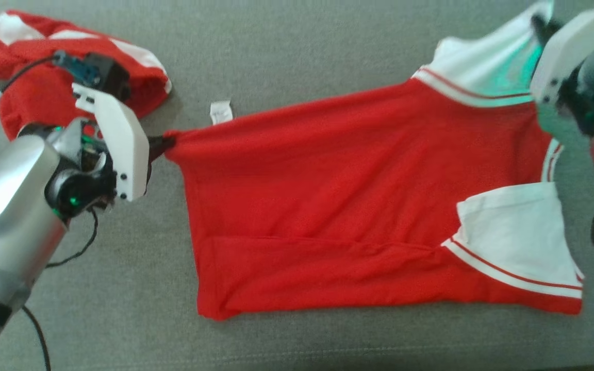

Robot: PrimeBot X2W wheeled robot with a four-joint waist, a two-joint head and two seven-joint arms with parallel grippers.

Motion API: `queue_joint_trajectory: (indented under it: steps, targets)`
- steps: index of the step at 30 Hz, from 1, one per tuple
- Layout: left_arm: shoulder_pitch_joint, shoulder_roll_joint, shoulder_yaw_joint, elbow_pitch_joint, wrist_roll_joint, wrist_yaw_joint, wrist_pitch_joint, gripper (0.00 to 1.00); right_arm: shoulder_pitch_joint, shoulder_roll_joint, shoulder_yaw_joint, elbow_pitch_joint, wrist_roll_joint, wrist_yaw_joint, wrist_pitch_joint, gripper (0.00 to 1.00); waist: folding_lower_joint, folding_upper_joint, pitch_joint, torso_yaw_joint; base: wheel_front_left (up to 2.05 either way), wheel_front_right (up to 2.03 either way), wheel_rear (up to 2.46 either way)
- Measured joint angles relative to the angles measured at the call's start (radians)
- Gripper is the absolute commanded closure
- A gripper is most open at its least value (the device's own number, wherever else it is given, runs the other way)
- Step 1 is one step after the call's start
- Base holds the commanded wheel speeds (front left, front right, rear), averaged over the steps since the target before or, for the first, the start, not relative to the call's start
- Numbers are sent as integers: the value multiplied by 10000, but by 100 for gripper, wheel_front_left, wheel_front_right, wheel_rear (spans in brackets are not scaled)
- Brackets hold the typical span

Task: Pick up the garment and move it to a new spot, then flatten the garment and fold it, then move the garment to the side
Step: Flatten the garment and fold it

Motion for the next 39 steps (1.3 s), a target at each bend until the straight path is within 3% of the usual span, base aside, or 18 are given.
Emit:
queue_joint_trajectory:
  steps: [10,21,35,36,37,38,39]
  targets:
    - [1026,481,-305,-316,-370,12,577,100,1912,-1214,1914,-2297,2000,0,1981,100,0,0,-1234,-383,0,0,0]
    - [2039,1003,-660,-1287,-878,184,1450,100,3428,-2422,2673,-4228,3507,0,4341,100,-1,0,-1960,-784,0,0,0]
    - [2640,1172,-917,-1745,-1313,291,1885,100,4560,-2596,2700,-5091,3793,0,5451,100,0,0,-2017,-858,0,0,0]
    - [2690,1170,-918,-1762,-1417,291,1887,78,4654,-2596,2700,-5137,3793,0,5501,93,0,0,-2032,-859,0,0,0]
    - [2730,1172,-915,-1785,-1471,291,1887,18,4717,-2596,2698,-5175,3793,0,5515,41,0,0,-2041,-864,0,0,0]
    - [2769,1172,-915,-1816,-1490,291,1887,0,4777,-2598,2677,-5187,3793,0,5515,0,0,0,-2049,-871,0,0,0]
    - [2803,1172,-915,-1824,-1490,291,1885,0,4834,-2591,2656,-5179,3797,0,5522,0,0,0,-2061,-875,0,0,0]
